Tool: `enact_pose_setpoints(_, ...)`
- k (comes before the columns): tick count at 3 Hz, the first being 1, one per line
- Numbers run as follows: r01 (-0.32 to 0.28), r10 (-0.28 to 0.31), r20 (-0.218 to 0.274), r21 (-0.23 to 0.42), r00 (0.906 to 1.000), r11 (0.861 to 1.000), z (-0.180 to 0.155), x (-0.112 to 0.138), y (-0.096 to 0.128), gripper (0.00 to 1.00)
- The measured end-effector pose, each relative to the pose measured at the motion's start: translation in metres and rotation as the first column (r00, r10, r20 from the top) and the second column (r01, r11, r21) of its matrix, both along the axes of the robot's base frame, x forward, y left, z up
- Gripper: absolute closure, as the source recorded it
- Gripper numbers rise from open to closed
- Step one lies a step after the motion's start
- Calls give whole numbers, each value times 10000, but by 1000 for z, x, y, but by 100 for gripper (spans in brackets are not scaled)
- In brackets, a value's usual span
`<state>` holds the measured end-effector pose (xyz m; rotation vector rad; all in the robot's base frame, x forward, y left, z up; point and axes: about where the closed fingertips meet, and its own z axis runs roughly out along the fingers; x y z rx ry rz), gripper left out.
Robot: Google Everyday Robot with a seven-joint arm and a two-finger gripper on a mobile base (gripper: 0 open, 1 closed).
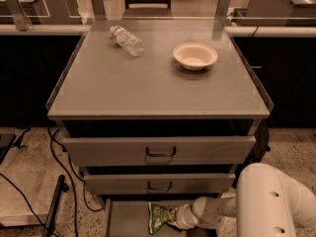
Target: Place green jalapeno chip bag into bottom drawer
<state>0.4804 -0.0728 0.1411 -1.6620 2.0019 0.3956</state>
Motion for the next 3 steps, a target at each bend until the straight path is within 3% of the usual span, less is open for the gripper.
enact_pose_setpoints(2, -1, 1, -1, 0, 10000, 10000, 0, 0, 0, 34)
enact_pose_setpoints(3, -1, 1, -1, 1, 10000, 10000, 0, 0, 0, 3)
